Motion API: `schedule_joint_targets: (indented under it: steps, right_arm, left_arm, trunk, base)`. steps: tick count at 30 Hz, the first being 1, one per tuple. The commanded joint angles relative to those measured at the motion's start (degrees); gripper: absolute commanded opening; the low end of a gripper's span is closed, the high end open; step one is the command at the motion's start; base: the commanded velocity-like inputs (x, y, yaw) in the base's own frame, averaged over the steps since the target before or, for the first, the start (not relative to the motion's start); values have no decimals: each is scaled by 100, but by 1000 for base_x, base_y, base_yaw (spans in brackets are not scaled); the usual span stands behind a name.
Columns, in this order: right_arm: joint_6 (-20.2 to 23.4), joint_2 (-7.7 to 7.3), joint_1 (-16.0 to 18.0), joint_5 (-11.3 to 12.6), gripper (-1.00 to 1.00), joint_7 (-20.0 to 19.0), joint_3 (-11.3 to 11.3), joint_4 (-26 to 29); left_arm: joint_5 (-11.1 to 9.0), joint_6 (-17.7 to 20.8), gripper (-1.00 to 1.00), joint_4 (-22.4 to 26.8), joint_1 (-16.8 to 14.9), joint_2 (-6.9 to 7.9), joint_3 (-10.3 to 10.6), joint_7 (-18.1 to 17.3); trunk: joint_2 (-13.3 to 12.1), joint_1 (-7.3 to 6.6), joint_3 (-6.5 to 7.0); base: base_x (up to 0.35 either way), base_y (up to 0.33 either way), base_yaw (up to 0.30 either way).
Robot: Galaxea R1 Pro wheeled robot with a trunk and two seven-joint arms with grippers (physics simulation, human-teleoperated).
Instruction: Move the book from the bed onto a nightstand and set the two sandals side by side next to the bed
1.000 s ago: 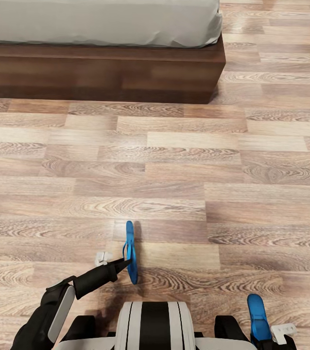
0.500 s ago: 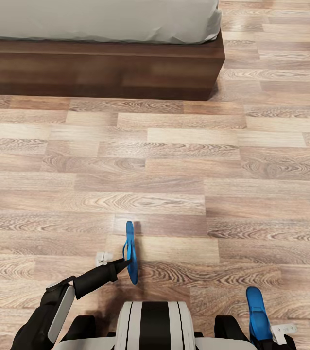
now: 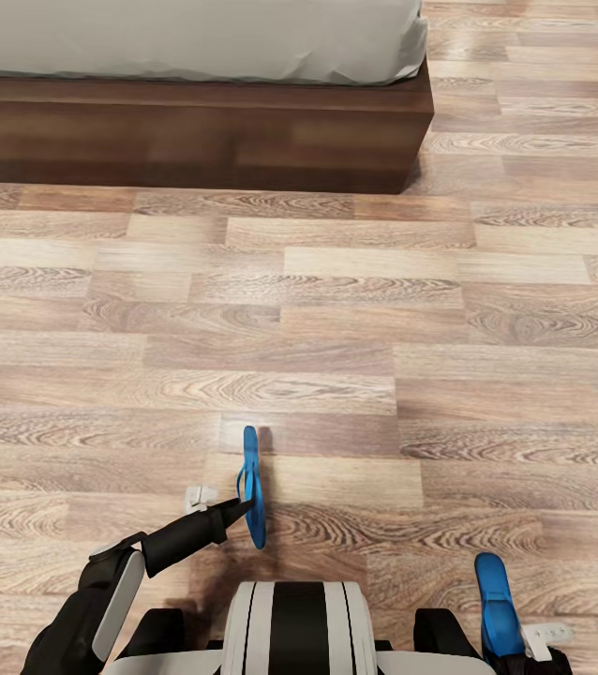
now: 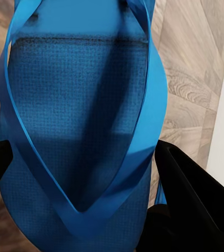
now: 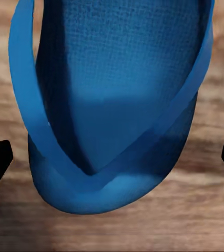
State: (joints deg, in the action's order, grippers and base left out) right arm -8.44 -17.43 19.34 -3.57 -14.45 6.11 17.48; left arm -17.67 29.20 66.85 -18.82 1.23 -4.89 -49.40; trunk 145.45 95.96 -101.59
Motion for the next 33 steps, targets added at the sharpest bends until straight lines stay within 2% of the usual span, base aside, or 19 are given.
schedule_joint_targets:
  steps: [1, 3, 10, 13, 18, 29, 33]
  right_arm:
    - [206, 3, 1, -38, 100, -43, 48, 210]
    - [480, 3, 2, -39, 100, -53, 48, 597]
    - [634, 3, 6, -41, 100, -56, 40, 1011]
    - [960, 3, 7, -46, 100, -59, 39, 1227]
    - [1183, 3, 8, -47, 100, -60, 40, 1295]
    - [1207, 3, 8, -40, 100, -33, 40, 1256]
    - [1205, 7, 7, -38, 100, -32, 39, 1241]
  left_arm:
    - [-35, 43, -100, -1, -2, 0, -3, -9]
    - [-35, 42, -100, 1, -1, 0, -3, -9]
    - [-35, 42, -100, -1, 0, 0, -3, -9]
    - [-33, 42, -100, -4, 1, 0, -3, -2]
    - [-27, 38, -100, -1, 0, 0, -3, 0]
    - [-26, 44, -100, -2, -2, 0, 4, 0]
    - [-26, 56, -100, 2, -1, 0, 0, 0]
  trunk:
    - [1, -1, -2]
    - [1, -1, -2]
    - [1, -1, -2]
    - [1, -1, -2]
    - [1, -1, -2]
    - [1, -1, -2]
    - [6, 10, -91]
  base:
    - [0, 0, 0]
    - [0, 0, 0]
    - [0, 0, 0]
    - [0, 0, 0]
    - [0, 0, 0]
    - [0, 0, 0]
    - [0, 0, 0]
